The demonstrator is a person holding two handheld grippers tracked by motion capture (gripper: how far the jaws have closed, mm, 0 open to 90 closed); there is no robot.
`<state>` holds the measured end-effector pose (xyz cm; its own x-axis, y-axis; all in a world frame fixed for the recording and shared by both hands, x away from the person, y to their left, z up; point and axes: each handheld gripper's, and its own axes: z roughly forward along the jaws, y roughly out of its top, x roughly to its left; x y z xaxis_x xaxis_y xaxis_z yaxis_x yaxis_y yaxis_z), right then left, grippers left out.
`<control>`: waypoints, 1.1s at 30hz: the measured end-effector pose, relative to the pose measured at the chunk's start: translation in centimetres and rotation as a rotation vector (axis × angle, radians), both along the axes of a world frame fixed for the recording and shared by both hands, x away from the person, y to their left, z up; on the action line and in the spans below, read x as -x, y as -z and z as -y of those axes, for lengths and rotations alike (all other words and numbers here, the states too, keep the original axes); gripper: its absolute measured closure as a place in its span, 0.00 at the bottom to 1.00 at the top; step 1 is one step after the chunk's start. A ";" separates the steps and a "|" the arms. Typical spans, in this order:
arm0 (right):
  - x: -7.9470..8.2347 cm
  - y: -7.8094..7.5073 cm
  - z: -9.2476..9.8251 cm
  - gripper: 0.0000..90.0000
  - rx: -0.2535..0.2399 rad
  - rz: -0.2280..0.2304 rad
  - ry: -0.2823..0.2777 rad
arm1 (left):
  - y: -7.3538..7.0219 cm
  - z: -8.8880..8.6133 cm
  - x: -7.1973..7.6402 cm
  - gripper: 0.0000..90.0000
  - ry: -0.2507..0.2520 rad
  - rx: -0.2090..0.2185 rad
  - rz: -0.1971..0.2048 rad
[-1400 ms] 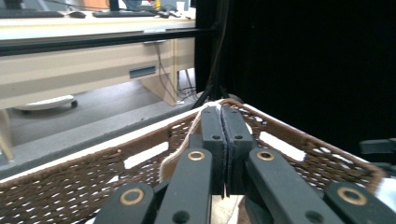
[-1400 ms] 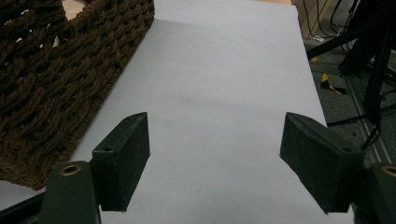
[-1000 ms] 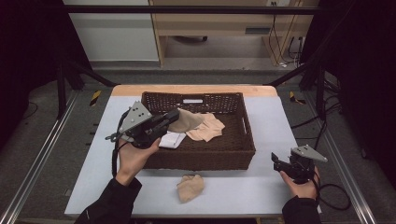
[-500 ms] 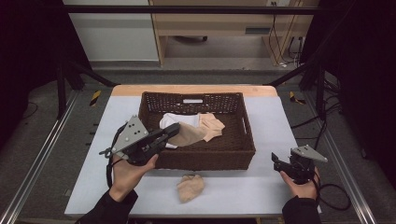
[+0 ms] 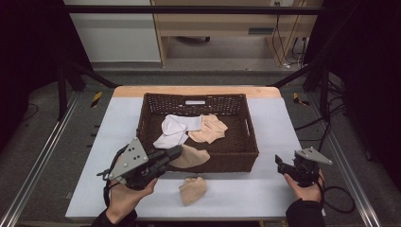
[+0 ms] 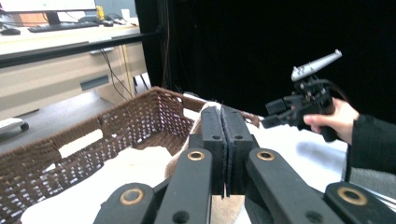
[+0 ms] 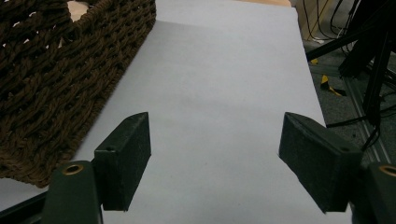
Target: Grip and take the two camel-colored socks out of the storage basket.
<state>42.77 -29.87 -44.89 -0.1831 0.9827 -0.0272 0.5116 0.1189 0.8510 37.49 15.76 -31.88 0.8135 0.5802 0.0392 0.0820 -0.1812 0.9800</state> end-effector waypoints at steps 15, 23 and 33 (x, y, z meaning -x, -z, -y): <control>0.1 0.0 0.0 0.28 -0.004 -0.004 -0.002 | 4.5 -0.2 0.9 0.98 0.008 -0.078 -0.098; 0.1 0.0 0.0 0.28 -0.003 -0.006 -0.005 | 7.4 -0.4 0.5 0.98 -0.005 -0.132 -0.181; 0.0 0.3 0.1 0.28 -0.010 -0.020 -0.002 | 10.4 0.0 -0.6 0.98 -0.039 -0.210 -0.244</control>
